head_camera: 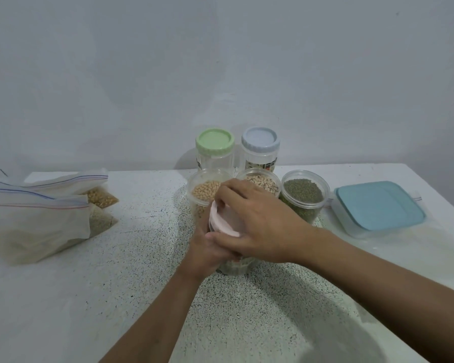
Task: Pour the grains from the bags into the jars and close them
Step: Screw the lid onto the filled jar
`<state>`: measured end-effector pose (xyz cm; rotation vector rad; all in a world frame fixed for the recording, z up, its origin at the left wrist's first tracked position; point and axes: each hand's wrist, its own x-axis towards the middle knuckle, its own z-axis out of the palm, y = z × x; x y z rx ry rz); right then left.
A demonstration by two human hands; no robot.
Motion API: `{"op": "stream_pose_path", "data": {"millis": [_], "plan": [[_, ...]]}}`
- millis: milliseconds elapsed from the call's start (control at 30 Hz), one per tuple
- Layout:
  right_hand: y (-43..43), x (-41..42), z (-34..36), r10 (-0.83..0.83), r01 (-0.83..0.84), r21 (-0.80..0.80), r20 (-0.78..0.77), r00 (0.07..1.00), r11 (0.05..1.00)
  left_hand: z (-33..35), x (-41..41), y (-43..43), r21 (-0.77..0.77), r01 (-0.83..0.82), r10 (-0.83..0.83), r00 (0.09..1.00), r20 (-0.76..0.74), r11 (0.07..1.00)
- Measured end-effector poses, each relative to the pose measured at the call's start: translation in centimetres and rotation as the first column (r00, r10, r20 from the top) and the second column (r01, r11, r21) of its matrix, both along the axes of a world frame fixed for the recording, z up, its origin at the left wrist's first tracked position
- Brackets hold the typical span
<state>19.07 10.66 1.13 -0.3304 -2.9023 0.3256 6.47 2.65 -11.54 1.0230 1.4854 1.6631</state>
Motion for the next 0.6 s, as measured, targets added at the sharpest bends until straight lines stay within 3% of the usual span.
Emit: {"op": "stream_pose_path", "data": {"millis": [167, 267, 467, 600], "plan": [[-0.1, 0.0, 2.2, -0.186, 0.148, 0.182, 0.214, 0.959, 0.972, -0.1, -0.2, -0.3, 0.029, 0.038, -0.038, 0.999, 0.029, 0.999], [-0.3, -0.2, 2.8, -0.181, 0.126, 0.223, 0.249, 0.951, 0.967, 0.2, -0.1, -0.4, 0.044, 0.059, -0.062, 0.997, 0.055, 0.997], [0.6, -0.3, 4.4, 0.043, -0.066, 0.062, 0.314, 0.949, 0.996, 1.1, 0.5, -0.5, -0.001, 0.026, -0.026, 0.998, 0.058, 1.0], [1.2, -0.6, 5.2, 0.072, -0.056, -0.054, 0.364, 0.928, 0.997, 1.3, 0.5, -0.6, 0.009, 0.036, -0.037, 0.999, 0.034, 0.999]]}}
